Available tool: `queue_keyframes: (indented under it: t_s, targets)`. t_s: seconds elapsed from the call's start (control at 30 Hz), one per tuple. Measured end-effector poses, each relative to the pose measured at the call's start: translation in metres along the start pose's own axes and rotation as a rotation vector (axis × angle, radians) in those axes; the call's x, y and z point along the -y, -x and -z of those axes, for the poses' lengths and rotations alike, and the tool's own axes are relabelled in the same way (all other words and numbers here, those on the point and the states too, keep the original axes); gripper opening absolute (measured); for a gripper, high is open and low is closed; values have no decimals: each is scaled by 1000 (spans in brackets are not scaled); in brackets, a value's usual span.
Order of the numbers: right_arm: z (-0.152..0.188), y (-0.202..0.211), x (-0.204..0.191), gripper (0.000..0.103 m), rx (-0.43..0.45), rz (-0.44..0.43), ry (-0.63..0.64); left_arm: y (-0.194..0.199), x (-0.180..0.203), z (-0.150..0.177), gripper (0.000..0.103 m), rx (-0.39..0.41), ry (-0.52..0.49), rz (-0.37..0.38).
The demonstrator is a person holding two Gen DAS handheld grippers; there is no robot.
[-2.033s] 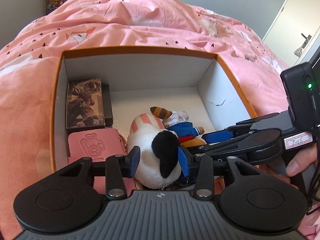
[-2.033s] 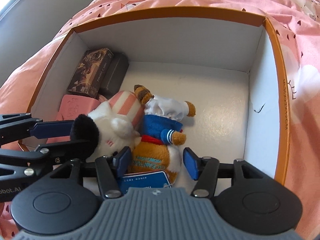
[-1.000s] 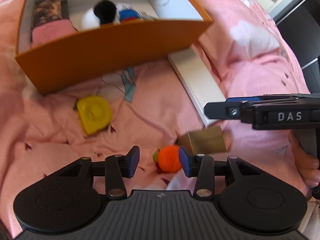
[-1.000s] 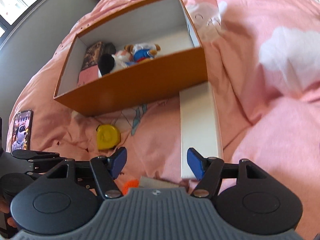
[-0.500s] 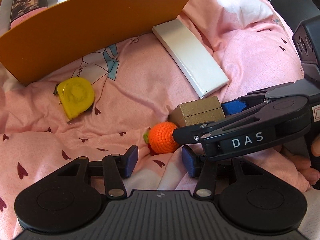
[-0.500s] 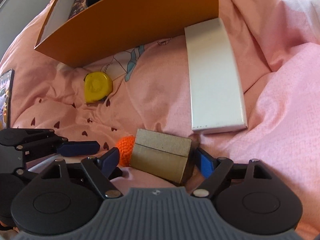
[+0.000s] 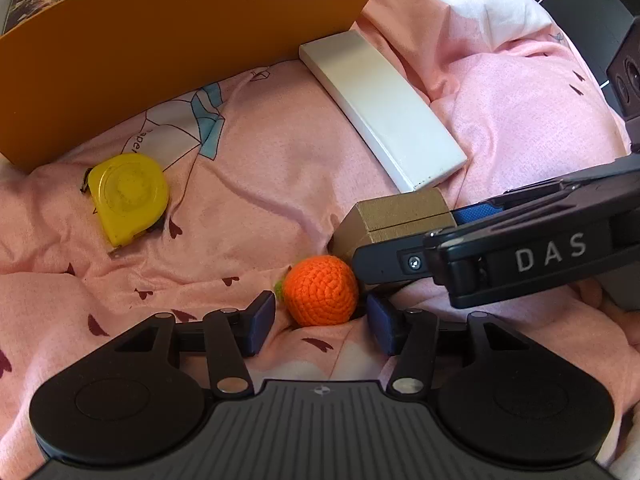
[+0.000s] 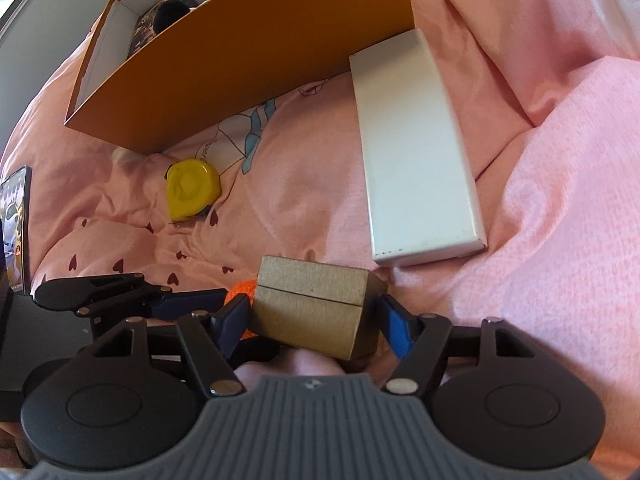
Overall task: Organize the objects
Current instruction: 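Grasp the orange crochet ball with the left tool while the right tool grasps the tan cardboard box, then lift the crochet ball and tan box over the shoebox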
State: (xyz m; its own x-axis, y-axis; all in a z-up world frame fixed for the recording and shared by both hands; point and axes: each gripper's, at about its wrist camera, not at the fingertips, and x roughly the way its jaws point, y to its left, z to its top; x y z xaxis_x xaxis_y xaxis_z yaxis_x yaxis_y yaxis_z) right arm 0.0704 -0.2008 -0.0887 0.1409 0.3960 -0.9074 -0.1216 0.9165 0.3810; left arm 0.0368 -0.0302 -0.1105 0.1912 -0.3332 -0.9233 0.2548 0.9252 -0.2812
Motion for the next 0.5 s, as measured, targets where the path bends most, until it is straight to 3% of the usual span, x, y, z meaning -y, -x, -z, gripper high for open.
queue_keyframes:
  t_s: [0.27,0.5]
  targets:
    - [-1,4,7,71,12,-23,-54,-11,3,1,51,9,-24,-29]
    - [0,9,7,71,27,-34,-52,3,3,4,46,43,-28,-36]
